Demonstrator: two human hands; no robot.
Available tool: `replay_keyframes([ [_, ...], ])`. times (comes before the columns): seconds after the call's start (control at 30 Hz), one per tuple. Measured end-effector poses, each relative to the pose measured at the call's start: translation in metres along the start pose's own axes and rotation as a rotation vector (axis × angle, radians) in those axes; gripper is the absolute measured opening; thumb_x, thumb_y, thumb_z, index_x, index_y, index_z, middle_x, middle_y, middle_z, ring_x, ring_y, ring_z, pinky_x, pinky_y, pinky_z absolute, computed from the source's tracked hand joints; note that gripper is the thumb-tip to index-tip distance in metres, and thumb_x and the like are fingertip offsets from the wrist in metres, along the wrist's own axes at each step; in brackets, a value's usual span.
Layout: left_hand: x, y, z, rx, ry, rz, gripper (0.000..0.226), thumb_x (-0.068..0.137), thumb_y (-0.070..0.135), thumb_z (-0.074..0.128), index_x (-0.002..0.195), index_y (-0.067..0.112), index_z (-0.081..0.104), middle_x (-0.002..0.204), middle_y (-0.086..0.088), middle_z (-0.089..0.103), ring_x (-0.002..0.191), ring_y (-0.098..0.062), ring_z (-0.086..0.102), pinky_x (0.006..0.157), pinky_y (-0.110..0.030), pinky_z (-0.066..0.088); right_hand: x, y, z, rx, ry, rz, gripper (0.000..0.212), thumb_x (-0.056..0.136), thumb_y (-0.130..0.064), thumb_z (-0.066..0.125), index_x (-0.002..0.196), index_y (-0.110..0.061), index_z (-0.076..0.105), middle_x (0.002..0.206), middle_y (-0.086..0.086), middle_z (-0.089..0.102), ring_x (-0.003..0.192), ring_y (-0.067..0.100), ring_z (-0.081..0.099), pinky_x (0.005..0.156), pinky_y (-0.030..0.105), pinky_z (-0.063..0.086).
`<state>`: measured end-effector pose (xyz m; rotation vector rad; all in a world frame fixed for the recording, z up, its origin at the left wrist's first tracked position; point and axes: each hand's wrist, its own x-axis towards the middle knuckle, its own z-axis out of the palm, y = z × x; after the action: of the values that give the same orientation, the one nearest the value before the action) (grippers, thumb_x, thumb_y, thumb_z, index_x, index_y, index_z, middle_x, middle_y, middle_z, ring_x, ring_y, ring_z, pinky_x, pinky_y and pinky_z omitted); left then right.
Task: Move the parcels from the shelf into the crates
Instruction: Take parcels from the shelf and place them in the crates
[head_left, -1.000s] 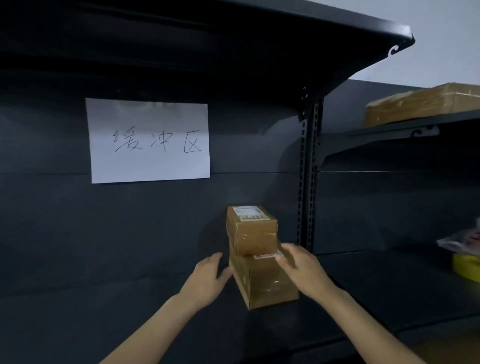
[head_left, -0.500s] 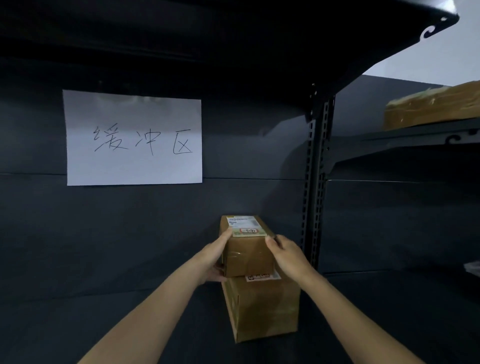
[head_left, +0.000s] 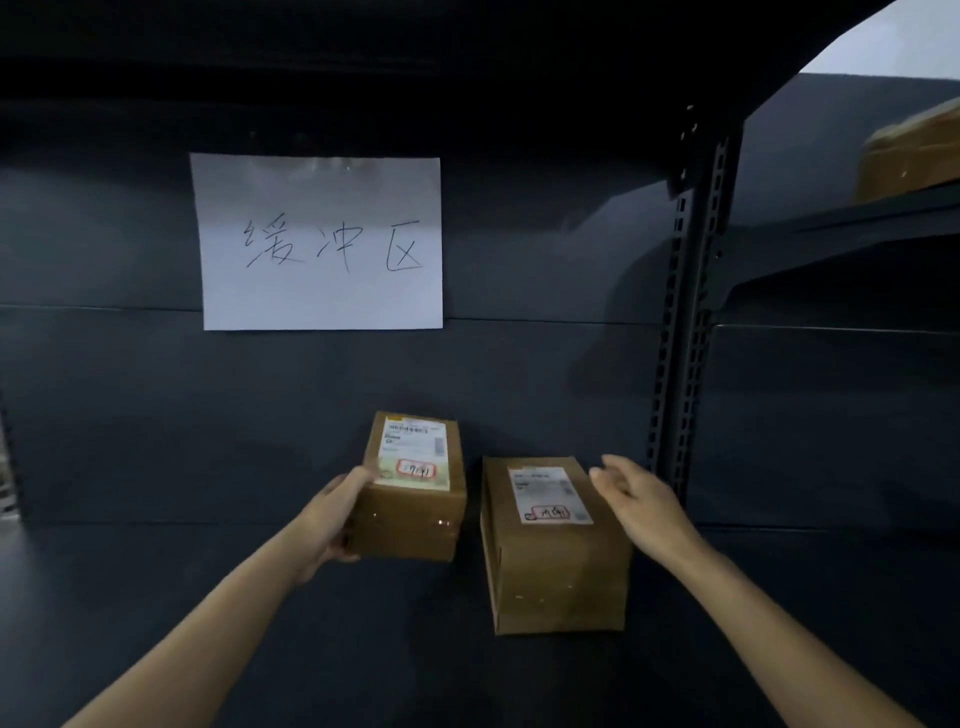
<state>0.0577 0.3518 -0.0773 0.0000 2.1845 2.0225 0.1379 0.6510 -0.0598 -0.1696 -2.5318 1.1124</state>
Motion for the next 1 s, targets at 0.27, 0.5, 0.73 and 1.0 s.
replay_keyframes([
  [0.27,0.005,-0.043,0.022,0.025,-0.072,-0.163,0.045,0.085,0.049,0.05,0.121,0.022,0.049,0.108,-0.012,0.059,0.096,-0.028,0.058,0.064,-0.031,0.046,-0.013,0.037,0.004,-0.03,-0.048,0.137,0.059,0.096,-0.039,0.044,0.144,-0.008,0.031,0.149,0.009,0.036,0.136,0.021,0.035,0.108,0.029,0.028],
  [0.5,0.006,-0.047,0.034,-0.031,-0.042,-0.162,0.04,0.088,0.045,0.053,0.111,0.013,0.055,0.1,-0.009,0.065,0.092,-0.023,0.062,0.073,-0.034,0.051,-0.014,0.049,0.011,0.148,-0.098,0.242,0.065,0.089,-0.057,0.043,0.135,-0.012,0.046,0.136,0.003,0.051,0.122,0.018,0.049,0.105,0.036,0.038],
  [0.73,0.004,-0.04,0.042,-0.032,-0.056,-0.082,0.032,0.091,0.034,0.052,0.112,0.01,0.056,0.098,-0.006,0.064,0.091,-0.02,0.06,0.073,-0.03,0.047,-0.007,0.048,0.021,0.396,-0.22,0.341,0.033,0.089,-0.053,0.047,0.11,-0.031,0.061,0.113,-0.005,0.064,0.108,0.016,0.057,0.106,0.04,0.039],
  [1.0,-0.002,-0.04,0.032,-0.011,-0.123,0.008,0.029,0.092,0.025,0.053,0.118,0.012,0.054,0.106,-0.003,0.064,0.099,-0.018,0.059,0.08,-0.029,0.048,-0.02,0.044,0.02,0.439,-0.185,0.192,0.021,0.094,-0.042,0.045,0.112,-0.035,0.052,0.104,-0.016,0.059,0.098,0.002,0.055,0.089,0.025,0.04],
])
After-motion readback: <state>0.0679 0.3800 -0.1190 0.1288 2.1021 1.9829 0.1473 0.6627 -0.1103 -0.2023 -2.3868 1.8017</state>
